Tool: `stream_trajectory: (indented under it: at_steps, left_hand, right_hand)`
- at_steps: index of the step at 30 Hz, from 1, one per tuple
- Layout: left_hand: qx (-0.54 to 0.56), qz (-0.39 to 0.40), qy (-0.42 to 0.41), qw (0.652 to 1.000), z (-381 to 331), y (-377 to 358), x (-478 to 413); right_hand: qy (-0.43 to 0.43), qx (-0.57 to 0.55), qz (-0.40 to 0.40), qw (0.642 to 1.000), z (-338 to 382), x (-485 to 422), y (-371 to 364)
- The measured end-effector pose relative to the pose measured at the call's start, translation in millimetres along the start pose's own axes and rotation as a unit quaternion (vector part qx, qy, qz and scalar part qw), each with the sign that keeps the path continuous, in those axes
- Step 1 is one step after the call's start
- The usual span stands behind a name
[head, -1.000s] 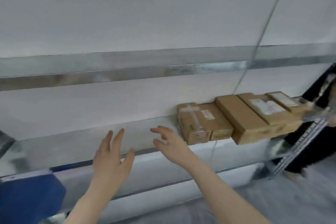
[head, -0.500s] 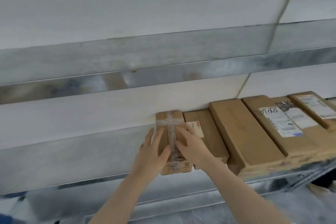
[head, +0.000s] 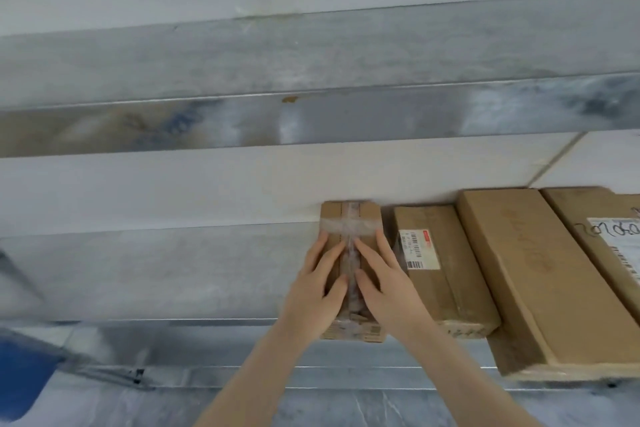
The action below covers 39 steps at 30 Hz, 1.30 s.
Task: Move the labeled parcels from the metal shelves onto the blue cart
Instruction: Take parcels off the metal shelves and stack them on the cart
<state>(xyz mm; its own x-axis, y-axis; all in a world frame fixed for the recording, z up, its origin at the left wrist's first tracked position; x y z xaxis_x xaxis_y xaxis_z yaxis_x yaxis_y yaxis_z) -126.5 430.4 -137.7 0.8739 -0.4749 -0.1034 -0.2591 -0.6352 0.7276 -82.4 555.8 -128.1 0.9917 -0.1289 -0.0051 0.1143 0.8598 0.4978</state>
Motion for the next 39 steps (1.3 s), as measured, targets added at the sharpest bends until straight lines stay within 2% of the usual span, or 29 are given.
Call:
stream_trajectory:
  at_steps: [3,6,11,14,17,22,25,30,34,38,39]
  left_hand:
    - [0.006,-0.012,0.026,1.000,6.2,17.6,30.2]
    - [-0.039,-0.043,0.088,0.994,25.3,57.7,96.7]
    - [-0.098,-0.160,0.213,0.959,65.3,172.4,236.0]
    - [-0.123,-0.233,0.287,0.921,85.1,255.9,320.0]
    - [-0.139,-0.306,0.347,0.875,96.6,333.9,398.2]
    - [-0.147,-0.390,0.382,0.825,116.3,448.7,495.8]
    - [-0.141,-0.407,0.420,0.799,143.9,508.5,544.7]
    - [-0.120,-0.412,0.470,0.771,207.6,576.5,597.7]
    - [-0.084,-0.401,0.524,0.747,253.2,586.2,619.3]
    - [-0.074,-0.382,0.547,0.741,271.9,577.4,625.5]
    - [-0.090,-0.358,0.556,0.745,271.5,574.4,624.3]
  right_hand:
    - [0.031,-0.006,0.025,0.999,17.8,16.0,-17.8]
    - [0.063,0.010,0.065,0.996,50.5,44.2,-65.0]
    - [0.162,0.029,0.201,0.966,159.7,86.7,-190.4]
    - [0.233,-0.034,0.275,0.932,247.4,115.8,-267.8]
    - [0.316,-0.085,0.339,0.882,338.8,148.8,-337.8]
    - [0.401,-0.126,0.424,0.802,471.2,193.5,-444.1]
    - [0.413,-0.108,0.466,0.775,529.8,210.8,-516.0]
    - [0.412,-0.088,0.503,0.755,592.8,226.7,-622.2]
    - [0.385,-0.120,0.542,0.737,599.4,236.6,-679.0]
    - [0.363,-0.095,0.555,0.742,578.1,239.8,-719.0]
    - [0.354,-0.091,0.555,0.748,573.8,239.2,-724.5]
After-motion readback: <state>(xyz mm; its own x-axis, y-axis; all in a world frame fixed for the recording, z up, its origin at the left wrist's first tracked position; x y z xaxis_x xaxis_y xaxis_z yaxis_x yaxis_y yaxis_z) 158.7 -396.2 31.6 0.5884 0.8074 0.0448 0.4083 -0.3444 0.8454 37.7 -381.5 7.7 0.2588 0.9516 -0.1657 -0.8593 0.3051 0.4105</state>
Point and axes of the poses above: each hand's wrist, its own x-axis away from the middle knuckle, its own y-axis out of the back of the hand, z = x × y, the point moved 7 cm from there along -x, towards the middle knuckle, and after that the axes turned 5 degrees about -x, right-handed, at the moved point
